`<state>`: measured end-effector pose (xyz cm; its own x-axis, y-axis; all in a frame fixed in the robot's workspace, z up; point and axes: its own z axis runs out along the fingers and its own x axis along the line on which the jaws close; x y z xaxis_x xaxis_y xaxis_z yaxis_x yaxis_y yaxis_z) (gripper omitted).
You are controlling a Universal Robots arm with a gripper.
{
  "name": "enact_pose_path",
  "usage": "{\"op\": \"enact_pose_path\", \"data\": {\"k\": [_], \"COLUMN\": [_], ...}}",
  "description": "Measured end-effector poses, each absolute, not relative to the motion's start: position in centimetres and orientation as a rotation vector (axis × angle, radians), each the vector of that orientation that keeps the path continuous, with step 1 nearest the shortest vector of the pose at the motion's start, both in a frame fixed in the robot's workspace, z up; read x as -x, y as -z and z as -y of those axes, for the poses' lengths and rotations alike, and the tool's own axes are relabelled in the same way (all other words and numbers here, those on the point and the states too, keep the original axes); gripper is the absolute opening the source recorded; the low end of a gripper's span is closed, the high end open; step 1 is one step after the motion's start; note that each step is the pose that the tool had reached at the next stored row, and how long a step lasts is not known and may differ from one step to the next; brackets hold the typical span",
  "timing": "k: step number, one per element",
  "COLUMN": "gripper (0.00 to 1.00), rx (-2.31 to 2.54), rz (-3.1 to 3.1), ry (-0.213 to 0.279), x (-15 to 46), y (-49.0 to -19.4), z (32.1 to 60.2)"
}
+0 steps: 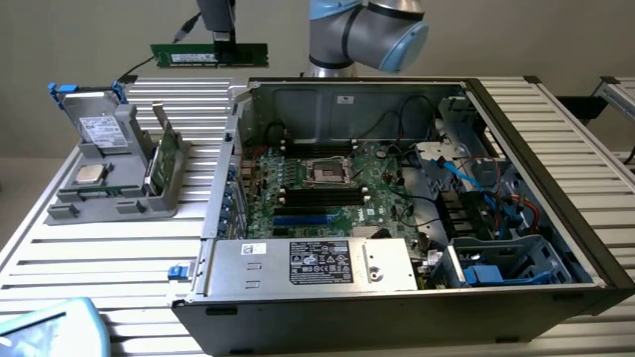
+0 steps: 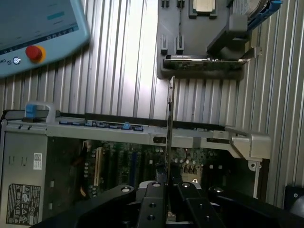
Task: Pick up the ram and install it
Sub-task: 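Pick up the ram and move it above insertion slot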
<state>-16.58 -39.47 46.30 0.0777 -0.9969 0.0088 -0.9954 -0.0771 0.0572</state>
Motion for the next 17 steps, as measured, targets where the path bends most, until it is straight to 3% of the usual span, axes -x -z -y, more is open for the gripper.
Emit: {"op": "enact_pose_path", "data": {"k": [17], "gripper": [0.14], "rx": [-2.266], "rz": [2.106], "ry": [0.050], "x": [10.2], "y": [-46.2], "z": [39.3]}}
